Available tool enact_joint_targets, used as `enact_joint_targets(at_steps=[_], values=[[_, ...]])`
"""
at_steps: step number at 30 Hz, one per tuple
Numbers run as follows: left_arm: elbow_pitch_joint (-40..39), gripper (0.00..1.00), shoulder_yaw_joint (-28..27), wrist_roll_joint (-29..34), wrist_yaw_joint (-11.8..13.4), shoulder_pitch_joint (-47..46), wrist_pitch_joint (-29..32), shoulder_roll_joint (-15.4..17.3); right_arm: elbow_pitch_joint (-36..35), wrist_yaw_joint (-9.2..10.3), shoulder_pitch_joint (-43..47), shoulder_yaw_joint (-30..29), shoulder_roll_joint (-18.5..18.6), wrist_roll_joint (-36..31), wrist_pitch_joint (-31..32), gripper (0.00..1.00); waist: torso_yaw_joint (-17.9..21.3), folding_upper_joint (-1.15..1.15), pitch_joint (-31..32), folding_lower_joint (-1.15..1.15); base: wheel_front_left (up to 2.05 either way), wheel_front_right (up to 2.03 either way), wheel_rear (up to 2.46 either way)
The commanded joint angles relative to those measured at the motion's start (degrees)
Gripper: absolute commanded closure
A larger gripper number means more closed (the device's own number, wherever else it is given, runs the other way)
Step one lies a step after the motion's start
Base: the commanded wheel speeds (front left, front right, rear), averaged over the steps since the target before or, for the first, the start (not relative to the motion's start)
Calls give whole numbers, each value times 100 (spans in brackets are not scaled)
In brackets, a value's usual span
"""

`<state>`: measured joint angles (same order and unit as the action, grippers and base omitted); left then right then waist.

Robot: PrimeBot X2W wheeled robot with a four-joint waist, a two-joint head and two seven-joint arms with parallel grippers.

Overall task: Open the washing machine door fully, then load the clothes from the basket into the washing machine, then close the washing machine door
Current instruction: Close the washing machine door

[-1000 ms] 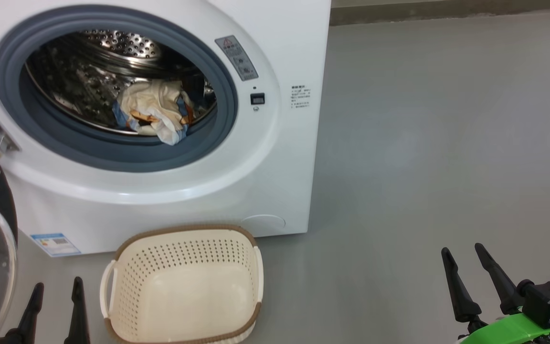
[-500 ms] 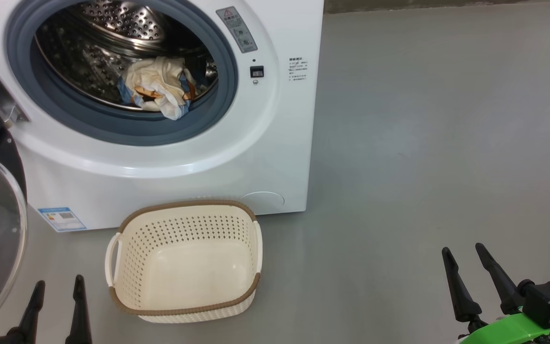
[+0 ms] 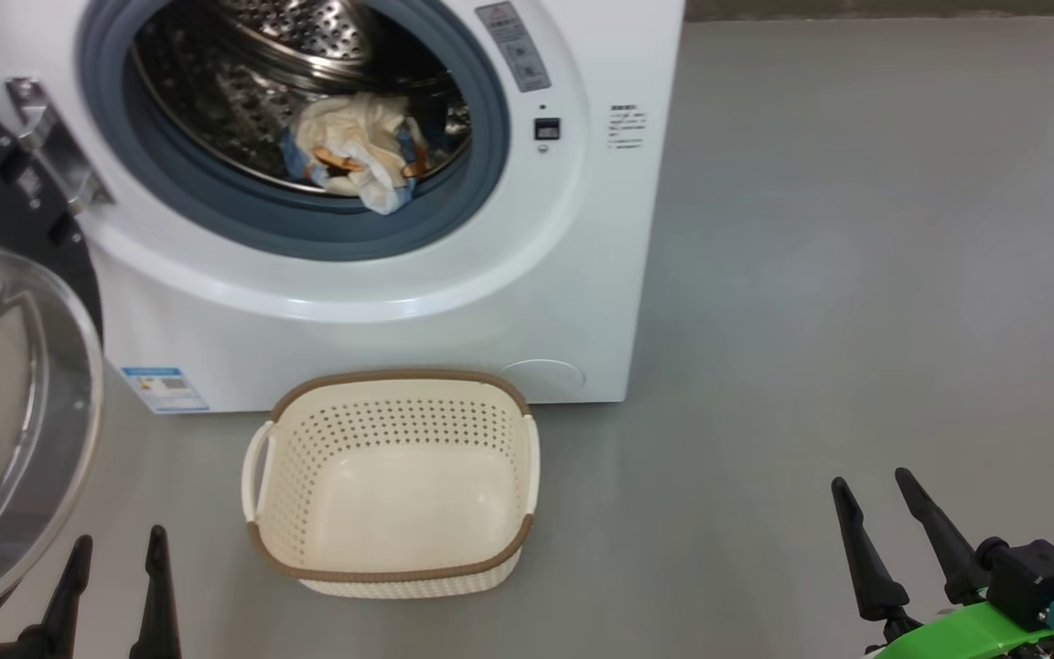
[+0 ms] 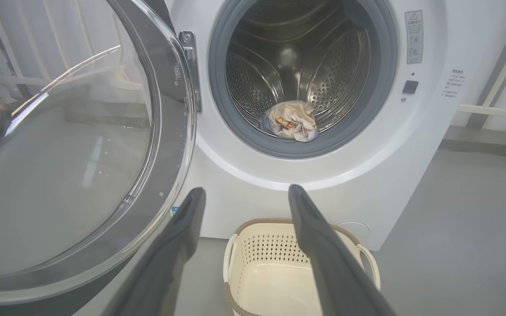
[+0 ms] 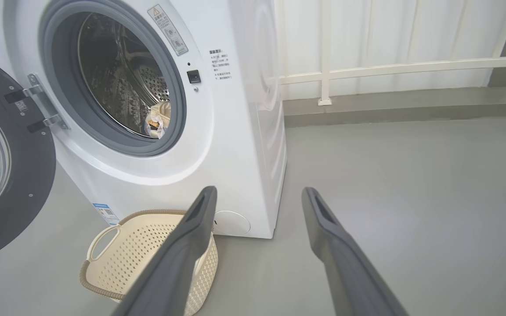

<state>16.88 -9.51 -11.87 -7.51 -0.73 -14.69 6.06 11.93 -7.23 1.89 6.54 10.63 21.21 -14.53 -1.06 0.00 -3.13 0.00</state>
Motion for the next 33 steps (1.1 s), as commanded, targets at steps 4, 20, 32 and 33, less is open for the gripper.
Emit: enact_joint_targets(at_steps=[4,20,32,33], values=[[-231,0,-193,-7,2,-114,-30,55,-139,-25,-178,213,105,13,-47,0,-355,0,-7,0,0,0,0],[-341,0,-378,32,2,17,-30,-154,-63,-25,-356,600,250,81,-47,0,-1709,0,53,0,0,0,0],[-309,0,-460,143,2,130,-30,-229,-36,-25,-371,755,297,114,-47,0,-2729,0,104,0,0,0,0],[-309,0,-461,145,2,135,-30,-234,-33,-25,-377,762,301,118,-47,0,-2803,0,96,0,0,0,0]])
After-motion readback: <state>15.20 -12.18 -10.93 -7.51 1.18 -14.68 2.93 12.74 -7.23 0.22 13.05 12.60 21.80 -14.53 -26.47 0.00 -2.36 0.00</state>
